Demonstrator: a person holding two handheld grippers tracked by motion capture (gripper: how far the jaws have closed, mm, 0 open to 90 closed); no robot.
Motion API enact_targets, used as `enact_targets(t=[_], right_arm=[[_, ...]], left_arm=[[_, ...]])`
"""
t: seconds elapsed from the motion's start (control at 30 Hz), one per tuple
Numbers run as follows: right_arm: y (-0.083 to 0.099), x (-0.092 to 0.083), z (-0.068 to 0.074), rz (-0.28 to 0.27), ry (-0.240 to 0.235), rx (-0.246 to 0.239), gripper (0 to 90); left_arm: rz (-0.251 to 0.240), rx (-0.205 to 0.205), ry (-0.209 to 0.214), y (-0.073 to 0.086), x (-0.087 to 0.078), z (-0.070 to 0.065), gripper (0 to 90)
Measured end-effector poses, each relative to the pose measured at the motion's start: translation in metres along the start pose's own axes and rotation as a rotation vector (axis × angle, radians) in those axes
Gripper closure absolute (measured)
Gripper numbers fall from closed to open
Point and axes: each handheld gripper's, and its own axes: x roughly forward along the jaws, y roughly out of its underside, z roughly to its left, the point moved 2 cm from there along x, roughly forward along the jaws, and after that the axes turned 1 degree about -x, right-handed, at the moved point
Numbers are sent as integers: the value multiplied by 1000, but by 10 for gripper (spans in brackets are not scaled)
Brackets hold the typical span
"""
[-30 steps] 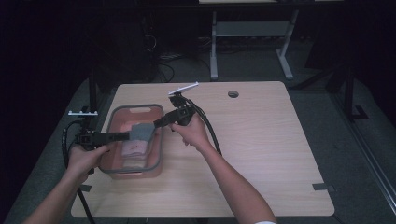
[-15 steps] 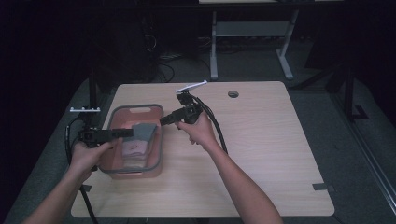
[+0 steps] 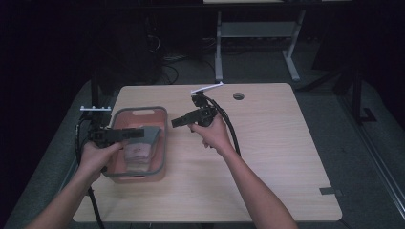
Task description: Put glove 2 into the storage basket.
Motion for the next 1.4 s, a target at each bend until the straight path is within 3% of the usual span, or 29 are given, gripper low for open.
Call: enact_targets(t=[0.6,0.9,1.4], right_arm=[[17,-41,-17,-48,22,16,544],[29,-61,-29,-75,36,42,531],[47,-92,-48,-103,59,78,523]], left_arm=[[34,56,28,-6,27,-32,370],[55,81,54,-8,45,-49,362],[85,117,62,-9,72,-73,331]])
